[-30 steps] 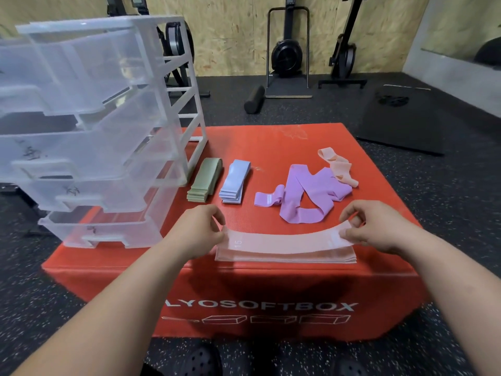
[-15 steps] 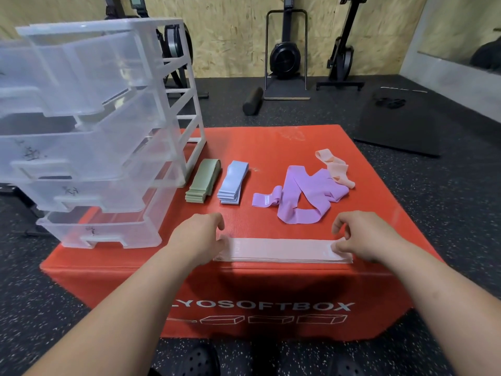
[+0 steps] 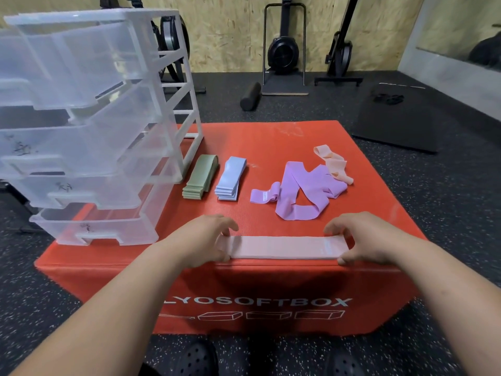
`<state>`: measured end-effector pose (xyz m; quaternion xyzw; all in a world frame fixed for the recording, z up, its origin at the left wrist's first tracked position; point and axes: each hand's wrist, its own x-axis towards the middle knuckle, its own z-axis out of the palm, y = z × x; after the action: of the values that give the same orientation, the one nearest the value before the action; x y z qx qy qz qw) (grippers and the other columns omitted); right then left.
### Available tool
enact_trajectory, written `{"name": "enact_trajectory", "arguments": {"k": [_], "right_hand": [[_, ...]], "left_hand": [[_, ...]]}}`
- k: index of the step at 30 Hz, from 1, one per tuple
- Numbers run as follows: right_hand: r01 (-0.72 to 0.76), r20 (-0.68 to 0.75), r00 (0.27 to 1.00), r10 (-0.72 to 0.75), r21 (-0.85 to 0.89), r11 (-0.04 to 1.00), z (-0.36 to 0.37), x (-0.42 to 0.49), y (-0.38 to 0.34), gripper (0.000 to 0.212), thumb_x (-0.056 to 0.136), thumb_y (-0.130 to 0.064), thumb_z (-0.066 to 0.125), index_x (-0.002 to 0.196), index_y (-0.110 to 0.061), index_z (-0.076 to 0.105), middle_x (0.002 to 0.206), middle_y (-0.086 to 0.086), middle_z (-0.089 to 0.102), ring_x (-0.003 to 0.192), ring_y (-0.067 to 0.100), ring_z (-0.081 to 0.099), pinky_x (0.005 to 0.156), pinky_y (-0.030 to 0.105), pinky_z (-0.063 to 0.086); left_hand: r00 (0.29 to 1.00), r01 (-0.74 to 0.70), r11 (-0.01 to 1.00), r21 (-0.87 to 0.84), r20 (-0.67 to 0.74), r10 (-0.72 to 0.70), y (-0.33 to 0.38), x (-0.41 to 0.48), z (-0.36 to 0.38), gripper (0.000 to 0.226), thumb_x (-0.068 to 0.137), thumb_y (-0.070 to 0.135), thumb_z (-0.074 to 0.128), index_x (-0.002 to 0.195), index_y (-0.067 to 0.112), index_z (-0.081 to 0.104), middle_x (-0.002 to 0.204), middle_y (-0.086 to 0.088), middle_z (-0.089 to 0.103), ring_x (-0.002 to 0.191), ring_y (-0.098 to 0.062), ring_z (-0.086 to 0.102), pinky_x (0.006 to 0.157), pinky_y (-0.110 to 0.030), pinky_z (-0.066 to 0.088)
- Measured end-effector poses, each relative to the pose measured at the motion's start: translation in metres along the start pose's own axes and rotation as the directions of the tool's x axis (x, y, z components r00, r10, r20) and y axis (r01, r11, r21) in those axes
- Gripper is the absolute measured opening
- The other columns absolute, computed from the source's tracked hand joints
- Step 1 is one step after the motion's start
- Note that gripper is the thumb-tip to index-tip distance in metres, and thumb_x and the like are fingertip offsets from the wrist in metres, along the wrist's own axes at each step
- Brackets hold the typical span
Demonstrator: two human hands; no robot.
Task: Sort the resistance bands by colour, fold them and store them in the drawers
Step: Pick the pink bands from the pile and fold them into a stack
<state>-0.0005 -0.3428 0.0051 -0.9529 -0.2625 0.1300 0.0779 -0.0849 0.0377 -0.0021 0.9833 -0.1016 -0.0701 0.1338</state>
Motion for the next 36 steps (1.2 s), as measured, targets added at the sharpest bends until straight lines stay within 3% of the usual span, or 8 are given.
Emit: {"name": "enact_trajectory", "arguments": {"k": [6, 10, 14, 21, 24, 31, 36], "right_hand": [[0.012, -0.033, 0.999, -0.012, 0.009, 1.000, 0.006, 0.002, 0.004, 0.062, 0.058, -0.044, 0.091, 0.116, -0.040, 0.069, 0.107, -0.024, 0.065, 0.095, 0.003, 0.063, 0.089, 0.030, 0.054], [0.029, -0.015, 0.999, -0.028, 0.047, 0.998, 0.003, 0.004, 0.008, 0.068, 0.058, -0.054, 0.090, 0.121, -0.043, 0.067, 0.112, -0.024, 0.063, 0.100, 0.000, 0.061, 0.091, 0.028, 0.052], [0.005, -0.136, 0.991, 0.021, 0.185, 0.983, -0.003, 0.010, 0.016, 0.054, 0.070, -0.048, 0.091, 0.119, -0.043, 0.069, 0.111, -0.023, 0.067, 0.096, -0.006, 0.062, 0.086, 0.022, 0.049], [-0.140, -0.379, 0.886, 0.267, 0.332, 0.933, -0.009, 0.047, 0.041, 0.038, 0.086, -0.034, 0.083, 0.121, -0.033, 0.070, 0.114, -0.010, 0.070, 0.095, 0.014, 0.066, 0.092, 0.035, 0.052], [-0.194, -0.442, 0.829, 0.342, 0.347, 0.918, -0.010, 0.068, 0.056, 0.039, 0.089, -0.033, 0.078, 0.127, -0.031, 0.069, 0.120, -0.006, 0.070, 0.098, 0.019, 0.066, 0.093, 0.037, 0.052], [-0.308, -0.455, 0.776, 0.437, 0.331, 0.892, -0.007, 0.110, 0.088, 0.040, 0.100, -0.031, 0.062, 0.139, -0.022, 0.062, 0.140, 0.005, 0.064, 0.123, 0.034, 0.060, 0.104, 0.045, 0.048], [-0.320, -0.444, 0.763, 0.469, 0.371, 0.872, 0.006, 0.136, 0.098, 0.038, 0.103, -0.026, 0.055, 0.141, -0.025, 0.060, 0.136, 0.004, 0.069, 0.123, 0.036, 0.060, 0.099, 0.045, 0.050]], "left_hand": [[1.000, 0.001, 1.000, 0.010, -0.005, -0.001, -0.002, 0.000, 0.001, 0.066, 0.073, 0.038, 0.084, 0.135, 0.040, 0.063, 0.119, 0.017, 0.067, 0.110, -0.011, 0.064, 0.094, -0.036, 0.056], [1.000, -0.007, 1.000, 0.004, -0.007, 0.007, -0.003, 0.005, 0.003, 0.077, 0.070, 0.053, 0.086, 0.140, 0.045, 0.055, 0.121, 0.021, 0.063, 0.111, -0.008, 0.061, 0.095, -0.035, 0.056], [0.996, -0.041, 0.997, -0.070, -0.083, 0.036, 0.001, 0.018, 0.009, 0.079, 0.072, 0.060, 0.087, 0.143, 0.045, 0.054, 0.124, 0.020, 0.062, 0.111, -0.006, 0.059, 0.097, -0.033, 0.054], [0.965, -0.122, 0.982, -0.146, -0.248, 0.083, 0.034, 0.072, 0.013, 0.068, 0.083, 0.052, 0.084, 0.144, 0.037, 0.058, 0.134, 0.014, 0.059, 0.127, -0.012, 0.052, 0.106, -0.038, 0.047], [0.938, -0.161, 0.976, -0.144, -0.331, 0.106, 0.050, 0.099, 0.015, 0.058, 0.086, 0.048, 0.082, 0.139, 0.034, 0.061, 0.125, 0.011, 0.060, 0.119, -0.017, 0.055, 0.100, -0.041, 0.050], [0.893, -0.191, 0.962, -0.194, -0.442, 0.088, 0.055, 0.149, 0.020, 0.043, 0.092, 0.041, 0.076, 0.133, 0.033, 0.064, 0.120, 0.013, 0.061, 0.117, -0.015, 0.054, 0.097, -0.038, 0.049], [0.890, -0.188, 0.955, -0.227, -0.450, 0.068, 0.053, 0.165, 0.022, 0.035, 0.096, 0.038, 0.072, 0.130, 0.033, 0.066, 0.122, 0.014, 0.063, 0.119, -0.014, 0.056, 0.101, -0.037, 0.047]]}}
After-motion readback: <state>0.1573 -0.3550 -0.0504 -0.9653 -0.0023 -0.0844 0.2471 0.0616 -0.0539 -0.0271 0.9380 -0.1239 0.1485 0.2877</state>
